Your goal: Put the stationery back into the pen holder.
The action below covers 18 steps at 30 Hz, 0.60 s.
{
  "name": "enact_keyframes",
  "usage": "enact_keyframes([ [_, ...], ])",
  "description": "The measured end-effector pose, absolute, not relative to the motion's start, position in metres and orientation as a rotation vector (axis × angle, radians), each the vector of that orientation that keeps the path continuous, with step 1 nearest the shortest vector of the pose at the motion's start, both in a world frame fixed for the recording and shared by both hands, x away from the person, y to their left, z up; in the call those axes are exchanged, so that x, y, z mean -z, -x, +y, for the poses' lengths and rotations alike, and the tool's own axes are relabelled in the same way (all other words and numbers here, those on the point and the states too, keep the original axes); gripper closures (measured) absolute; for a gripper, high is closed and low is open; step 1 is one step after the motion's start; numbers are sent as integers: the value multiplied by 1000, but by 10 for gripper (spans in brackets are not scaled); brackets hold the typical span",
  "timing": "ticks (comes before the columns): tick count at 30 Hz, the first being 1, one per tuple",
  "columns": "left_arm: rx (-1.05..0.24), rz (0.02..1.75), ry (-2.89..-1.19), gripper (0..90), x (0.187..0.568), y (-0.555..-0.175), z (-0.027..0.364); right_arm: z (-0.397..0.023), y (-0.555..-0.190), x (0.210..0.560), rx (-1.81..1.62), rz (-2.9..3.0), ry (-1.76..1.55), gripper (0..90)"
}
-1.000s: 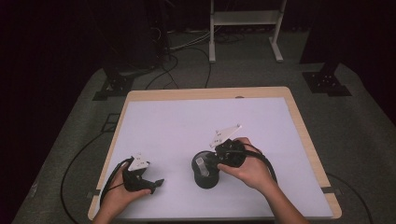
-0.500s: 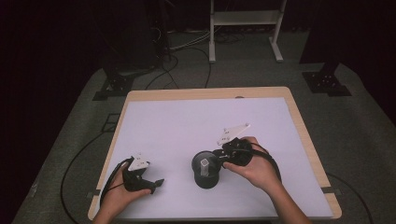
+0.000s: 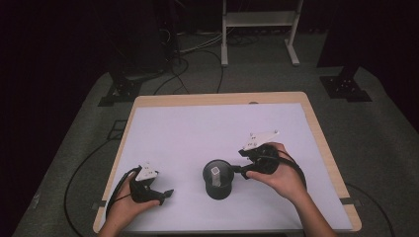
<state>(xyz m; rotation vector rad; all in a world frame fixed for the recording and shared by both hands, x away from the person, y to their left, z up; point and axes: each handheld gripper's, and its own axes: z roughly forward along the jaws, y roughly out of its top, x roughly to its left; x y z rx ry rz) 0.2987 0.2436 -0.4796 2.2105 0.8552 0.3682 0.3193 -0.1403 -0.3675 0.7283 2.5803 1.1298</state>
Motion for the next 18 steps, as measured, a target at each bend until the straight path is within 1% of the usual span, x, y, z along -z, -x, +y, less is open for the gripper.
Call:
enact_keyframes([
  [3,-372,852,-2210,67,480,-299,244,-149,-320,371,-1128,2561,-746,326],
  [13,-375,854,-2206,67,480,-299,243,-173,-318,386,-1111,2532,-744,278],
  [18,-375,851,-2209,67,480,-299,244,-187,-316,394,-1093,2510,-787,279],
])
